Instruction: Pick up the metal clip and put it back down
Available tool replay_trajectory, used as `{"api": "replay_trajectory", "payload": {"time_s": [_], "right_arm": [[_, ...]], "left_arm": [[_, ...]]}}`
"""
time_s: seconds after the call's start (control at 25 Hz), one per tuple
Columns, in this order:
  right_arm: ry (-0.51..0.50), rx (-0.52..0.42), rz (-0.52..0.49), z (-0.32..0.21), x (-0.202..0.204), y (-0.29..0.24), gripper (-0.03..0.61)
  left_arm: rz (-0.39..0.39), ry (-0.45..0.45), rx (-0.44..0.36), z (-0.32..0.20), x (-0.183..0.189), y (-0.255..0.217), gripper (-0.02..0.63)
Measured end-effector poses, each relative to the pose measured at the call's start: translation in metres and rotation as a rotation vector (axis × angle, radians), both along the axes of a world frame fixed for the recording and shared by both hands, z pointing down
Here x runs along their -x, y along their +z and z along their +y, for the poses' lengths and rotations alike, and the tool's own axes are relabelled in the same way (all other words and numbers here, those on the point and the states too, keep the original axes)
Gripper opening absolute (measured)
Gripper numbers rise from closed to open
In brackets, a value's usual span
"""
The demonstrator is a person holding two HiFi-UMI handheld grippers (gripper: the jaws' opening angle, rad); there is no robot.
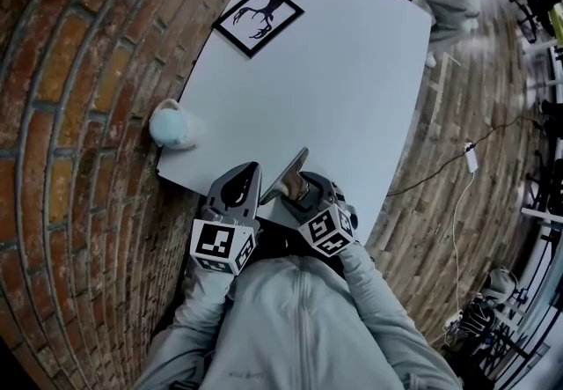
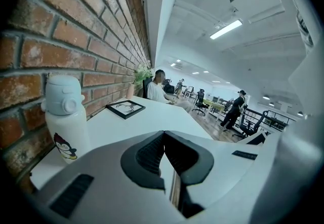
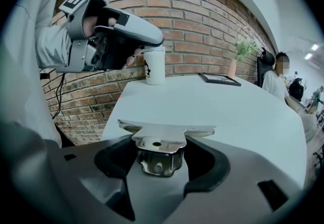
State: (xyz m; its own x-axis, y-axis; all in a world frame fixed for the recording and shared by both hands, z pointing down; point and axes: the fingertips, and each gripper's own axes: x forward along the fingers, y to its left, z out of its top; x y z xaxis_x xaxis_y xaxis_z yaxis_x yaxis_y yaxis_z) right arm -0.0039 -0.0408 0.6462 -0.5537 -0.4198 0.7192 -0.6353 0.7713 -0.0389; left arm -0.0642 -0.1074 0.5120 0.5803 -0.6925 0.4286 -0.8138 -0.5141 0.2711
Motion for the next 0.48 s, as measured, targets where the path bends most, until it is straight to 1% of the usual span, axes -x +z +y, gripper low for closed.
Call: {"api": "replay_trajectory", "payload": {"time_s": [0.28,0.48], "right_arm": [[0.041,0.013,-0.042,-0.005,-0.005,-0.007,0.295],[0.087,-0.011,-0.101,-0.013,-0.012,-0.029,0.295]], "left_arm": [[-0.005,-0.015,-0.013,-0.001,0.003,-0.007,0.027],[-0.006,-0.031,-0.027,-0.003,0.008,-0.014,0.028]]}}
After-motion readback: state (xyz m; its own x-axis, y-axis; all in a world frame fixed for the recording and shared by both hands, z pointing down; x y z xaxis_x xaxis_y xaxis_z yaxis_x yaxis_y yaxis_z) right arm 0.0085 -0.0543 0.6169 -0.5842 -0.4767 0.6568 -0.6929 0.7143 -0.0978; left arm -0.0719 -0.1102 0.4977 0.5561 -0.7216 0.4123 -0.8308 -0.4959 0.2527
